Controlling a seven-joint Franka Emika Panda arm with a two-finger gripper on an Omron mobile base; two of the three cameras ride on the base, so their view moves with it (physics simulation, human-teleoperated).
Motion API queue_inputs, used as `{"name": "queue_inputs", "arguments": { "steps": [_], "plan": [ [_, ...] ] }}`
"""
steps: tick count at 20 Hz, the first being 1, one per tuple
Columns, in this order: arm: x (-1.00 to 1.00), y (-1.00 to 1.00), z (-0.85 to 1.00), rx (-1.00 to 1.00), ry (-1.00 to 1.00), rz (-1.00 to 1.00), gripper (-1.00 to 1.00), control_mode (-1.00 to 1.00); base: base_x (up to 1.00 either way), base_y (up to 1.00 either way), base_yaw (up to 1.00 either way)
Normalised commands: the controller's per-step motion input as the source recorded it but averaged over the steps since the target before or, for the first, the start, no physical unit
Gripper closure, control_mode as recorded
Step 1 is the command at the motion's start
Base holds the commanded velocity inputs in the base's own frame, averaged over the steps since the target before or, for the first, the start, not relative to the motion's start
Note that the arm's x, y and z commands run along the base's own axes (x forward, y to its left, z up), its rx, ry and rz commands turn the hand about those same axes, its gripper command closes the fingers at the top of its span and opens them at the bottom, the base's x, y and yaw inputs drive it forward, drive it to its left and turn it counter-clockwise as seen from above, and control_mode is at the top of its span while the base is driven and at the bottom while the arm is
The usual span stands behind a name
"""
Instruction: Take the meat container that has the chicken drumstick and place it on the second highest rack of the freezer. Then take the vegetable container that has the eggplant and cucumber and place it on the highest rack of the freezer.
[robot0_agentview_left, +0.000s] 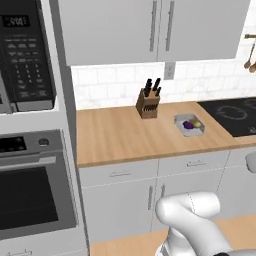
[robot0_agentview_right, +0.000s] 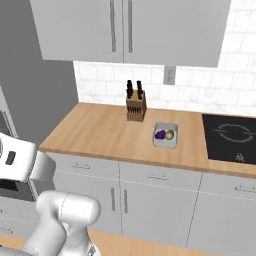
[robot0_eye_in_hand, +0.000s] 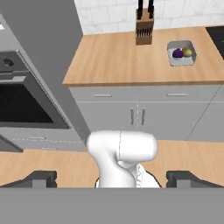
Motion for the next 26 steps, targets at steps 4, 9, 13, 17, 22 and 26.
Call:
{"name": "queue_inputs", "arguments": {
  "steps": [4,9,13,17,22,26],
  "plan": [
    [0.0,0.0,0.0,0.0,0.0,0.0,-1.0,1.0,0.26,-0.44,0.0],
    [0.0,0.0,0.0,0.0,0.0,0.0,-1.0,1.0,0.28,-0.44,0.0],
    [0.0,0.0,0.0,0.0,0.0,0.0,-1.0,1.0,0.39,-0.5,0.0],
    [0.0,0.0,0.0,0.0,0.0,0.0,-1.0,1.0,0.34,-0.46,0.0],
    [0.0,-0.11,0.0,0.06,0.0,0.0,-1.0,-1.0,0.07,-0.2,0.0],
    [0.2,-0.41,0.0,0.22,0.02,0.0,-1.0,-1.0,0.0,0.0,0.0]
  ]
}}
